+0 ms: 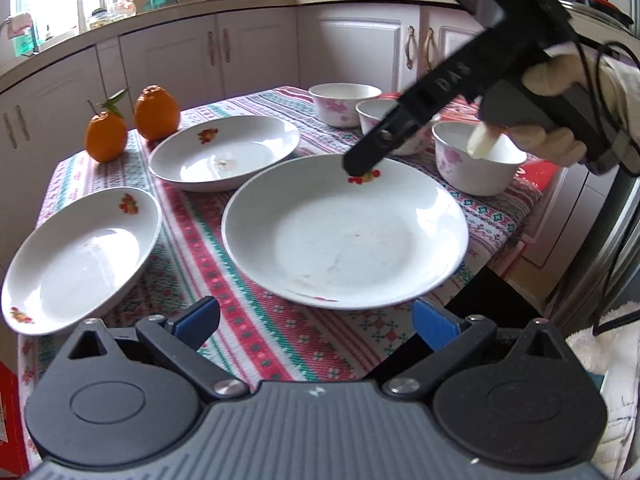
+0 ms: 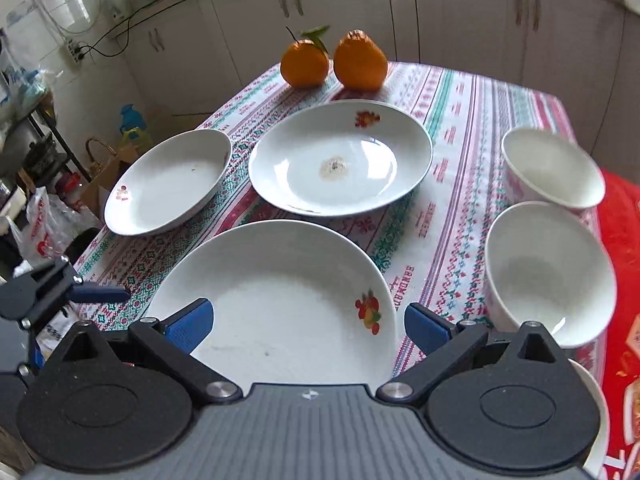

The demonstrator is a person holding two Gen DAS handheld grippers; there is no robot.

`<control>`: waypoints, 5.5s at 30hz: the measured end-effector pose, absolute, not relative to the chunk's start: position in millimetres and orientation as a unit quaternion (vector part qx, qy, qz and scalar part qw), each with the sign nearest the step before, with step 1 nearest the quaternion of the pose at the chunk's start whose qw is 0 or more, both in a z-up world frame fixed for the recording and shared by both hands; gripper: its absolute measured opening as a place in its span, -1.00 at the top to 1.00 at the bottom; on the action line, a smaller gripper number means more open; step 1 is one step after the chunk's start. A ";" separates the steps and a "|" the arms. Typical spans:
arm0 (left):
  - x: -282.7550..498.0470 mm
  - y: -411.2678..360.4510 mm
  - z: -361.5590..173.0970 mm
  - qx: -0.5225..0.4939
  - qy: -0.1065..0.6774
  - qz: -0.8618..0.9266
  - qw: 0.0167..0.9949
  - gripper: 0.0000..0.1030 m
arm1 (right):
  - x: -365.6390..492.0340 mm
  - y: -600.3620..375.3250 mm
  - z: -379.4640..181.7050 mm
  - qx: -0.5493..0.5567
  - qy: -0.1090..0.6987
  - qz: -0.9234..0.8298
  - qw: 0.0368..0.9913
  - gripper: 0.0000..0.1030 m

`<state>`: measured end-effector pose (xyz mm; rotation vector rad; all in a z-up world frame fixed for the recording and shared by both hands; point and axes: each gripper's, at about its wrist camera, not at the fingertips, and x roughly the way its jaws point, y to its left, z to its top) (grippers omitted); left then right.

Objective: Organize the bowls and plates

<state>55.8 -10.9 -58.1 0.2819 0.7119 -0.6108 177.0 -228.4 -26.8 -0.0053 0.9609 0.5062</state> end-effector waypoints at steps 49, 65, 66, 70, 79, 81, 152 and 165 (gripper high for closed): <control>79.0 -29.9 -74.1 0.139 0.366 -0.338 0.856 -0.97 | 233.0 -237.7 -56.6 0.049 0.575 0.307 0.757 -0.61; 85.9 -30.0 -73.7 0.139 0.382 -0.351 0.844 -0.85 | 236.3 -236.1 -56.1 0.040 0.580 0.310 0.752 -0.59; 85.8 -29.5 -73.8 0.139 0.382 -0.352 0.843 -0.83 | 236.6 -236.3 -56.1 0.042 0.580 0.310 0.752 -0.59; 84.3 -27.1 -73.6 0.141 0.382 -0.354 0.842 -0.71 | 237.0 -236.5 -55.5 0.043 0.581 0.310 0.752 -0.58; 83.3 -26.4 -72.5 0.154 0.378 -0.355 0.841 -0.65 | 239.2 -237.0 -55.6 0.038 0.581 0.314 0.750 -0.55; 83.3 -25.8 -72.2 0.155 0.378 -0.355 0.841 -0.65 | 237.5 -236.7 -55.0 0.036 0.579 0.315 0.751 -0.55; 125.5 126.7 -36.6 0.086 0.373 -0.217 0.898 -0.64 | 327.9 -40.2 -25.4 -0.044 0.543 0.417 0.728 -0.55; 137.2 142.2 -41.4 0.076 0.381 -0.210 0.897 -0.65 | 337.6 -32.1 -35.8 -0.038 0.555 0.409 0.723 -0.55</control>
